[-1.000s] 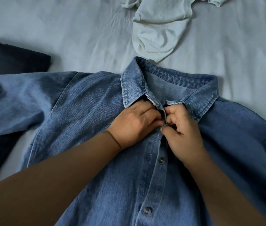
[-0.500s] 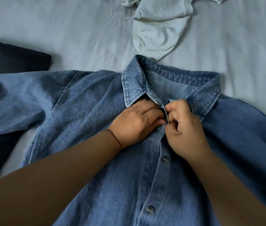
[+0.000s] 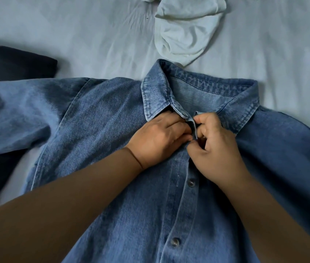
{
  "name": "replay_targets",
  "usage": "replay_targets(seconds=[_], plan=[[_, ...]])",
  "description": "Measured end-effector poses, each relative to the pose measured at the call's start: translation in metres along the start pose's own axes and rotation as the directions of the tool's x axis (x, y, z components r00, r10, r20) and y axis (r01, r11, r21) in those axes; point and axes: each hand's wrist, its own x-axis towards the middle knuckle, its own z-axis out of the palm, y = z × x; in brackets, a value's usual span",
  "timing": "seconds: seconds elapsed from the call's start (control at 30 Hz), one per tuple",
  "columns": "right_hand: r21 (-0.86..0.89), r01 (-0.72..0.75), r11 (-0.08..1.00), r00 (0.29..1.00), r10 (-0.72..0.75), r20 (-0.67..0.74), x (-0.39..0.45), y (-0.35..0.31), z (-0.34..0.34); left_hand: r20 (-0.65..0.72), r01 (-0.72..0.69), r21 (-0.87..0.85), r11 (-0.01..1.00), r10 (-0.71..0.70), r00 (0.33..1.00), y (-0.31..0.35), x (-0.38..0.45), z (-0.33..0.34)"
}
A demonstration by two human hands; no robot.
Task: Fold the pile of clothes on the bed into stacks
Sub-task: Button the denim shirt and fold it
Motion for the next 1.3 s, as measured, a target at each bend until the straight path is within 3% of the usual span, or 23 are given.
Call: replay_targets(seconds=[0.17,0.63,0.73,0.83,0.93,1.03,1.13,1.3], plan=[[-0.138,-0.005,0.990,1.000,0.002,-0.017,-0.001,-0.013,0.005,-0.011,-0.007,-0.022,1.000,0.007,1.000,0.001,0.001,-0.002],[0.161,0.033,0.986,0.999,-0.029,-0.028,-0.006,-0.002,-0.002,0.033,0.057,-0.109,0.992,-0.054,0.998,0.005,-0.004,-0.012],[0.197,0.059,0.979,0.997,-0.046,-0.069,-0.004,0.001,0.003,0.027,0.146,-0.143,0.979,-0.144,0.989,0.014,-0.005,-0.012],[0.219,0.070,0.973,0.994,-0.050,-0.095,-0.005,0.006,0.005,0.017,0.318,-0.214,0.924,-0.322,0.947,0.026,-0.001,-0.010],[0.214,0.028,0.976,0.991,0.002,-0.136,-0.009,0.009,0.006,0.050,0.413,-0.170,0.895,-0.410,0.910,0.032,0.005,-0.010],[0.162,-0.023,0.986,0.974,0.059,-0.220,-0.013,0.008,0.010,0.076,0.403,-0.151,0.903,-0.395,0.915,0.031,0.003,-0.010],[0.004,-0.013,1.000,0.954,0.013,-0.299,-0.013,0.006,0.015,0.086,0.362,-0.165,0.917,-0.353,0.932,0.027,-0.002,-0.009],[-0.059,-0.070,0.996,0.978,0.057,-0.202,-0.008,0.003,0.007,0.111,0.258,-0.134,0.957,-0.245,0.963,0.023,-0.003,-0.005]])
